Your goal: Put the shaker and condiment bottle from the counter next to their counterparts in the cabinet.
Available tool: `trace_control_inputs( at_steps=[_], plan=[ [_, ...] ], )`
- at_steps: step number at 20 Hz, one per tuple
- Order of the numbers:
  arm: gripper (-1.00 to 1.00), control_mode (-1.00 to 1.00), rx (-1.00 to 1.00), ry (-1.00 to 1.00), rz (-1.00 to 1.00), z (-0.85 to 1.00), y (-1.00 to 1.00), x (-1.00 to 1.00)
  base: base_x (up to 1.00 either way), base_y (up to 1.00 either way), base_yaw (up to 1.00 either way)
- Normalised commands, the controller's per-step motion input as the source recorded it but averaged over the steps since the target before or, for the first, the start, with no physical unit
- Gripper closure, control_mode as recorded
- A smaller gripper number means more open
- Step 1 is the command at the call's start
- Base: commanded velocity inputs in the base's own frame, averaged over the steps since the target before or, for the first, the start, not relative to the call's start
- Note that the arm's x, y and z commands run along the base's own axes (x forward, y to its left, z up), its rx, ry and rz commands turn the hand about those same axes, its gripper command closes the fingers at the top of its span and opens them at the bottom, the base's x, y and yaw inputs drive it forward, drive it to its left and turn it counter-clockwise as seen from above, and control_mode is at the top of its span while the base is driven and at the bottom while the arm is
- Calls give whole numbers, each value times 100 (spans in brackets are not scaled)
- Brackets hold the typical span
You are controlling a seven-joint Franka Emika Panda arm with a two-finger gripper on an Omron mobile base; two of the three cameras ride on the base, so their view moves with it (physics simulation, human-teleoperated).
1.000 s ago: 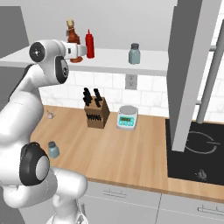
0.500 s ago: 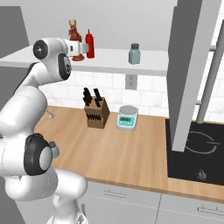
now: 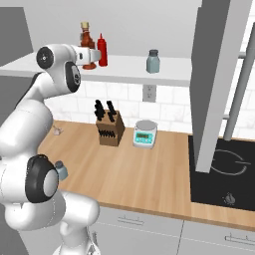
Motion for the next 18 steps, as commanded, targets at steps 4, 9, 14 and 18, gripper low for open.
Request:
trace_control_inputs(
  at_steps=[4,9,14,18],
  plan=[
    [-100,-100,0,0,-6,5,0,-38,0,0,0],
    [-100,-100,0,0,-8,2,0,-52,0,0,0],
    [-100,-100,0,0,-9,0,2,-62,0,0,0],
    [-100,-100,0,0,-7,0,19,-51,0,0,0]
  ],
)
